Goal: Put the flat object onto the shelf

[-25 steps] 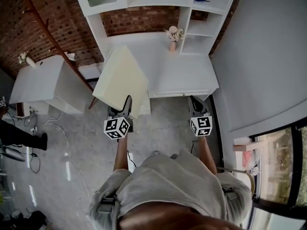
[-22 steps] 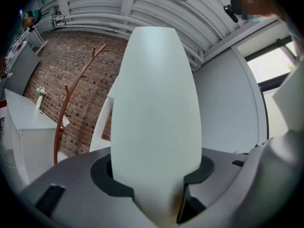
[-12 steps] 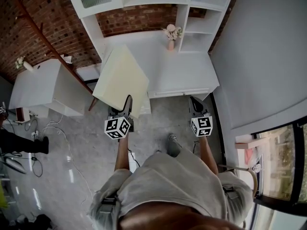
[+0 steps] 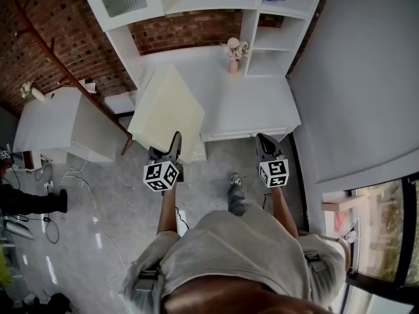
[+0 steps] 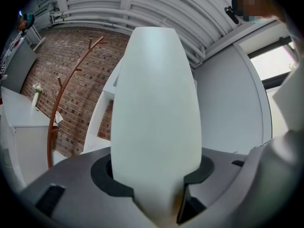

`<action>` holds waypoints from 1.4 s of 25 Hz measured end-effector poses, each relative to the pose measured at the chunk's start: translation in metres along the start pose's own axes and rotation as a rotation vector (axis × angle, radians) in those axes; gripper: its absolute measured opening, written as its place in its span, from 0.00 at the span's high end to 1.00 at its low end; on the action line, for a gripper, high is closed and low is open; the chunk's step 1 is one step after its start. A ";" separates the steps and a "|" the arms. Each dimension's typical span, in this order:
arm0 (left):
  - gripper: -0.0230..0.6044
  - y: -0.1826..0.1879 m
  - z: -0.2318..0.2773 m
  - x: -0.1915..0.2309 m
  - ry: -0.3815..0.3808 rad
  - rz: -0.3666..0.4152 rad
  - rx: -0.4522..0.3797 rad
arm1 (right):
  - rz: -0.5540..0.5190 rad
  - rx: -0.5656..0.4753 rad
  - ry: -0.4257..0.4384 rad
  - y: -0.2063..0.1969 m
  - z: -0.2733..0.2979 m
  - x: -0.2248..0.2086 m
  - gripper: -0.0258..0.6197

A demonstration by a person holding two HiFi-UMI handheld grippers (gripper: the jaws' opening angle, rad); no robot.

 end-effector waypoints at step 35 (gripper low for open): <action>0.54 0.053 0.225 -0.038 0.150 0.111 -0.098 | 0.057 -0.054 0.178 0.020 0.221 -0.176 0.91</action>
Point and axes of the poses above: the fingertips, and each gripper's own axes: z forward along the fingers, x to its left, y out of its top, the point moved 8 cm from there along -z, backward along the fingers, and after that the axes turned 6 degrees about -y, right-handed, at the moved point
